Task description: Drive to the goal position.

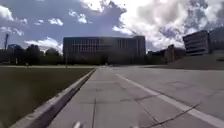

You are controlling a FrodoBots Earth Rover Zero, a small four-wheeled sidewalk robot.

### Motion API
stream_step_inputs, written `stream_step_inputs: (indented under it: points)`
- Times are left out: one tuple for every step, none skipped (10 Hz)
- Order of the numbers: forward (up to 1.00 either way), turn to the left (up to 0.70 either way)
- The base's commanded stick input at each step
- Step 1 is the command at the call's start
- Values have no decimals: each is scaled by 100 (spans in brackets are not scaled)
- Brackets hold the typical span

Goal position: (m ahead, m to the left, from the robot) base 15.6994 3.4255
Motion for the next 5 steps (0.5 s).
stream_step_inputs:
  points:
    - [70, 0]
    - [70, 0]
    - [70, 0]
    - [70, 0]
    - [70, 0]
